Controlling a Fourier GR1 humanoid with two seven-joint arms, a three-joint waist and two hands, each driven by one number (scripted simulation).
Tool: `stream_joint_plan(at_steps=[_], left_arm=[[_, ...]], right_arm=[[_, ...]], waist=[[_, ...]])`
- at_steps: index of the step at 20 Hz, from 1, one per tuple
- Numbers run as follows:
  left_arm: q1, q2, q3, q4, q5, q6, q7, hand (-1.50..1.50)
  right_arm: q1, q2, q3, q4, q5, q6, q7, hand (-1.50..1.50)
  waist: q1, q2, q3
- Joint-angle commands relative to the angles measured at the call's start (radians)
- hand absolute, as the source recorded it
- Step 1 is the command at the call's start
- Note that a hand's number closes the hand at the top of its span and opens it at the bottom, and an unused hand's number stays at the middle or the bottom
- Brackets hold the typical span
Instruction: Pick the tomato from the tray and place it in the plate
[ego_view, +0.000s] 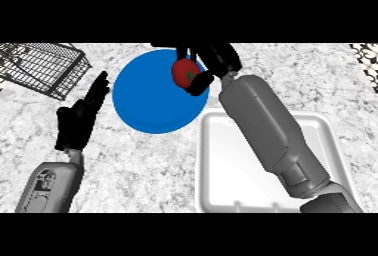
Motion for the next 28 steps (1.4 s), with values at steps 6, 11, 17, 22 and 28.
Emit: stream_joint_plan(at_steps=[6, 11, 17, 22, 28], left_arm=[[-0.033, -0.003, -0.018, -0.002, -0.009, -0.024, 0.005, 0.00], [-0.111, -0.024, -0.023, 0.028, -0.001, -0.030, 0.037, 0.00], [-0.087, -0.029, -0.035, 0.026, -0.008, -0.036, 0.001, 0.00], [-0.102, -0.061, -0.055, 0.029, -0.039, 0.003, 0.006, 0.00], [-0.057, -0.017, 0.001, 0.092, -0.014, -0.019, -0.052, 0.00]], right_arm=[[-0.152, 0.014, 0.251, 0.267, -0.033, -0.121, 0.112, 1.50], [-0.109, 0.014, 0.290, 0.320, -0.179, -0.109, 0.157, -1.50], [-0.026, 0.014, 0.323, 0.329, -0.301, -0.168, 0.086, -1.50], [-0.019, 0.014, 0.274, 0.261, -0.474, -0.156, 0.024, -1.50], [-0.062, 0.014, 0.143, 0.250, -0.638, -0.259, -0.037, -1.50]], waist=[[0.053, 0.010, -0.001], [0.083, 0.021, -0.001], [0.103, 0.026, 0.000], [0.103, 0.026, 0.002], [0.053, 0.019, 0.001]])
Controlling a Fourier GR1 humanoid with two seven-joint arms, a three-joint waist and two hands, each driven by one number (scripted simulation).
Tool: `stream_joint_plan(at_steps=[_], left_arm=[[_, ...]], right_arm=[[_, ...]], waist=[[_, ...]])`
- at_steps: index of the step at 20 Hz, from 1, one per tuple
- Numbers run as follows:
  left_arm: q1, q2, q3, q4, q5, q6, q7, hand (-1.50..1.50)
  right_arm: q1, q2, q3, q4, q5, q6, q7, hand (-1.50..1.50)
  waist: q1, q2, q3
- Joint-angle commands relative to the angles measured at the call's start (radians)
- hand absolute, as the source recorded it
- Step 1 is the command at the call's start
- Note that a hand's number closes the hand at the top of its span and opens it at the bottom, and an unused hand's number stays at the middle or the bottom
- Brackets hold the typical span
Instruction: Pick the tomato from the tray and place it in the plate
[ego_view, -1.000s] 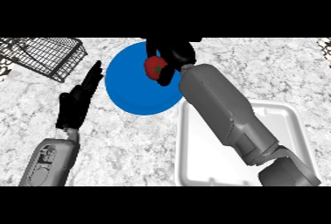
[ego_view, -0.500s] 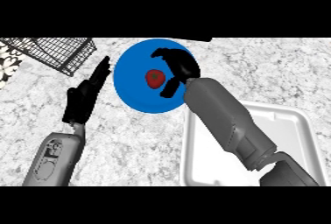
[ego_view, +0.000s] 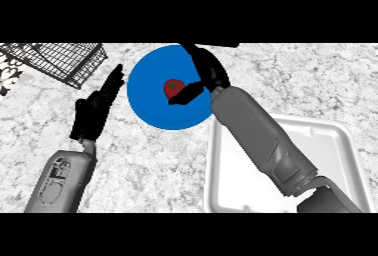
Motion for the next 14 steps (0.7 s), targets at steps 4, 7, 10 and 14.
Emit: stream_joint_plan(at_steps=[4, 7, 10, 14], left_arm=[[0.078, 0.020, 0.025, -0.040, 0.011, 0.001, -0.007, 0.00], [0.035, 0.050, 0.068, -0.011, 0.030, -0.011, 0.000, 0.00], [0.049, 0.029, 0.046, -0.074, 0.019, 0.007, 0.056, 0.00], [0.094, 0.051, 0.062, -0.032, 0.029, -0.029, -0.027, 0.00]], right_arm=[[-0.053, 0.000, -0.171, 0.076, -0.136, -0.068, -0.063, -1.50], [0.005, -0.048, -0.217, 0.096, -0.161, -0.039, -0.167, -1.50], [-0.002, -0.148, -0.268, 0.112, -0.194, 0.064, -0.199, -1.50], [-0.027, -0.229, -0.289, 0.188, -0.188, 0.178, -0.227, -1.50]], waist=[[-0.062, -0.015, 0.000], [-0.089, -0.017, 0.000], [-0.094, -0.021, 0.000], [-0.090, -0.017, -0.001]])
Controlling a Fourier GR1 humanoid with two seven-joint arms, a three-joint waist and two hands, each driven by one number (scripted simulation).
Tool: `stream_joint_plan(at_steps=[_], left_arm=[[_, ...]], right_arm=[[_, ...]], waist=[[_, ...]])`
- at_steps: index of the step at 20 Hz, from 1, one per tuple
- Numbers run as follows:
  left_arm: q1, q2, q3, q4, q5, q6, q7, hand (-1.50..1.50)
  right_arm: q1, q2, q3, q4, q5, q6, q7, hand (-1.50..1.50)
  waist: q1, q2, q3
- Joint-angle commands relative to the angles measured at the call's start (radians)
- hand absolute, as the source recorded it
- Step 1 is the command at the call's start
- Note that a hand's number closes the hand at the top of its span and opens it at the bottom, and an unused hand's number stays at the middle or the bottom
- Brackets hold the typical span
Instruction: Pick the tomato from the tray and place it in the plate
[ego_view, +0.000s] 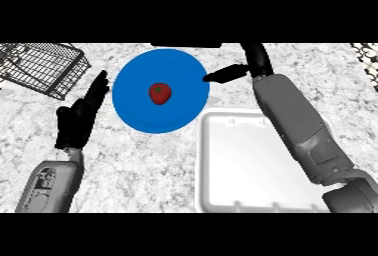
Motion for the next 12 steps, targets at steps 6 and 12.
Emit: stream_joint_plan(at_steps=[6, 12], left_arm=[[0.012, -0.018, -0.017, -0.054, -0.021, 0.016, 0.032, 0.00], [-0.010, -0.047, -0.026, 0.000, -0.030, 0.023, 0.004, 0.00]], right_arm=[[0.018, -0.143, -0.060, 0.139, 0.004, 0.177, -0.162, -1.50], [0.005, -0.193, -0.085, 0.192, 0.009, 0.218, -0.193, -1.50]], waist=[[0.007, 0.004, 0.001], [0.012, 0.010, 0.001]])
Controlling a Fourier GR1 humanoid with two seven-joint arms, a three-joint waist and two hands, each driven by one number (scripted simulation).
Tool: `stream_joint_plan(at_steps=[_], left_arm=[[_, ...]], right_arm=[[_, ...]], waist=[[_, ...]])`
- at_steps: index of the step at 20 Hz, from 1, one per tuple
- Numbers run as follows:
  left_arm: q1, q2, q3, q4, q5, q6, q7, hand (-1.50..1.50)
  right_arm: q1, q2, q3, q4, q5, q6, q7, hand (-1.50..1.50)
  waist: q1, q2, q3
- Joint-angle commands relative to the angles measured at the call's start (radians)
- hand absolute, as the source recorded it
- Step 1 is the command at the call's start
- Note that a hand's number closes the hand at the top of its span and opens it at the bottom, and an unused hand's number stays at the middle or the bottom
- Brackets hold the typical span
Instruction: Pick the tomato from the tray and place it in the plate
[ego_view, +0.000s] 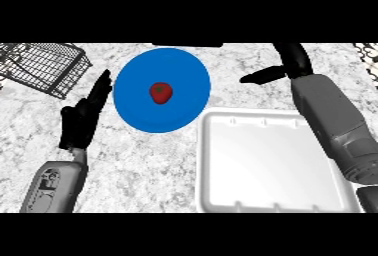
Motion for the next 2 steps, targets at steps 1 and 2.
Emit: stream_joint_plan(at_steps=[1, 2], left_arm=[[0.000, -0.003, -0.001, -0.004, -0.004, 0.000, 0.001, 0.00], [0.004, 0.030, 0.027, -0.010, 0.036, -0.047, -0.004, 0.00]], right_arm=[[0.041, -0.064, -0.023, 0.041, -0.001, 0.062, -0.072, -1.50], [0.032, -0.047, -0.011, 0.055, 0.014, 0.048, -0.055, -1.50]], waist=[[0.003, 0.002, 0.000], [0.007, 0.002, 0.000]])
